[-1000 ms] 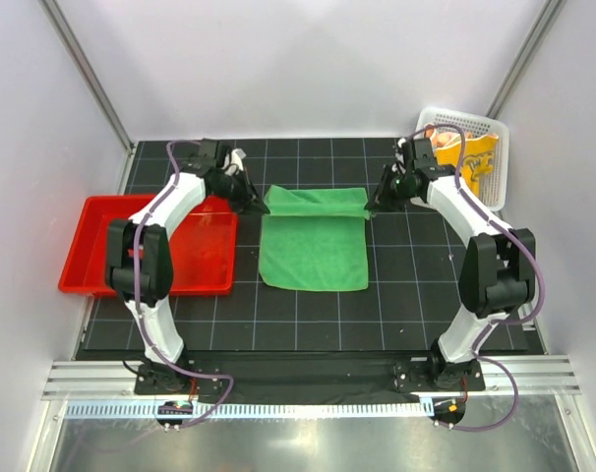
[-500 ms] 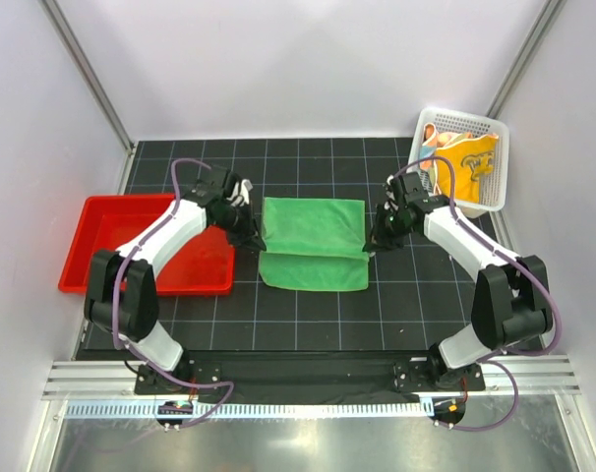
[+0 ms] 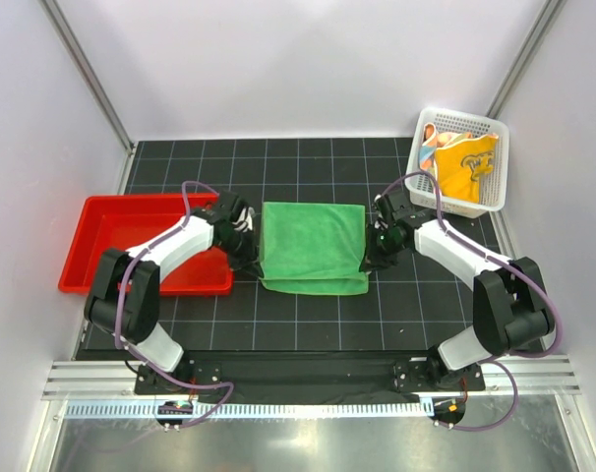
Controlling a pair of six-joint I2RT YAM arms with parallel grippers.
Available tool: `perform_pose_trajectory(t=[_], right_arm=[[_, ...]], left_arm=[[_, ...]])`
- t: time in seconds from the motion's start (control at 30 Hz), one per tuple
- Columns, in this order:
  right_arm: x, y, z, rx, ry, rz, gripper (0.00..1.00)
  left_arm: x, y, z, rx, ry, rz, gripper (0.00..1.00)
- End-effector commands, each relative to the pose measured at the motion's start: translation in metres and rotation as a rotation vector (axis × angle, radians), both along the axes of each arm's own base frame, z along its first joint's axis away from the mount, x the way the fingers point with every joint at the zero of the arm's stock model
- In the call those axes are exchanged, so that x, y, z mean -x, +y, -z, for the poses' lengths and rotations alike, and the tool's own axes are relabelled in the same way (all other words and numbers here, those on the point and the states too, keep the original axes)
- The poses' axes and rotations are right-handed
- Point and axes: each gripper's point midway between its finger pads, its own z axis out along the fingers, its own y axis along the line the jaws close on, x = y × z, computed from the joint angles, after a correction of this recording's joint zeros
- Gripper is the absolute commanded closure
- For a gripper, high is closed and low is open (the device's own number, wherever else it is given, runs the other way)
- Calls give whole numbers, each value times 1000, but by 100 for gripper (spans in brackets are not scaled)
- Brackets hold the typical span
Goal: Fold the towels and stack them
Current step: Fold the towel
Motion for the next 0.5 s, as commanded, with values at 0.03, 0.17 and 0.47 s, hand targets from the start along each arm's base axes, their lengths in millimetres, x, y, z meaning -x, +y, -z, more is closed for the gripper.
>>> perform_pose_trajectory(t=[0.03,0.17,0.47], right_arm=[[-3,-9,7,55,-28,20,92],[-1,-16,7,94,-34,34,91],[7,-14,6,86,-18,28,66]], left_arm=[[0,-1,1,-16,-41,16,100],[7,2,12,-52,-26,30,100],[14,0,19,-63,-7,43,93]])
